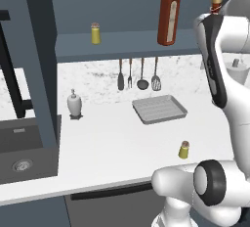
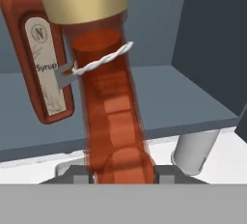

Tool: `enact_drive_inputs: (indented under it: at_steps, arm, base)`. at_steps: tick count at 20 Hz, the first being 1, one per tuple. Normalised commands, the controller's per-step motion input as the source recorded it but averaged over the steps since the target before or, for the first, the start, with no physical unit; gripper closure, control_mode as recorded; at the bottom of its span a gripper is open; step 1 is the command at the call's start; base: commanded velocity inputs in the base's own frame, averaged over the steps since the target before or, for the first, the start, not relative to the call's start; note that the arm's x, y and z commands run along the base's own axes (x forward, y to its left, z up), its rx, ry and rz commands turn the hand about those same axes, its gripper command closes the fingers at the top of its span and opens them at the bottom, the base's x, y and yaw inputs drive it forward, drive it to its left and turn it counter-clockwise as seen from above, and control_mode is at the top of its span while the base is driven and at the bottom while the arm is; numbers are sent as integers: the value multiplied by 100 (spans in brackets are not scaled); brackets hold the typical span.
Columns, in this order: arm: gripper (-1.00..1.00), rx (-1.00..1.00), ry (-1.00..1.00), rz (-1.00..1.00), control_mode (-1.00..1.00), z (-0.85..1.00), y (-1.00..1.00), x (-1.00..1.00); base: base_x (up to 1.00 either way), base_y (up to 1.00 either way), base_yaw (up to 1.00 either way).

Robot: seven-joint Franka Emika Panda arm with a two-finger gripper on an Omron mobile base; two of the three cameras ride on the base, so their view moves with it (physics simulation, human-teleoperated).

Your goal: Put the shaker and condiment bottle from the counter next to their counterparts in the cabinet.

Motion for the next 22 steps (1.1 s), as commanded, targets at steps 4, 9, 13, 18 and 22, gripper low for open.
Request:
enact_drive_inputs:
  at_steps: [4,9,13,18,22]
  arm:
    - [100,3,-1,0,-100,0,0,14]
    - [100,5,0,1,-100,0,0,24]
    - [100,5,0,2,-100,0,0,30]
    - [100,4,0,4,-100,0,0,27]
    - [100,2,0,5,-100,0,0,27]
  base:
    - [0,0,0]
    - [0,0,0]
    - [0,0,0]
    - [0,0,0]
    - [0,0,0]
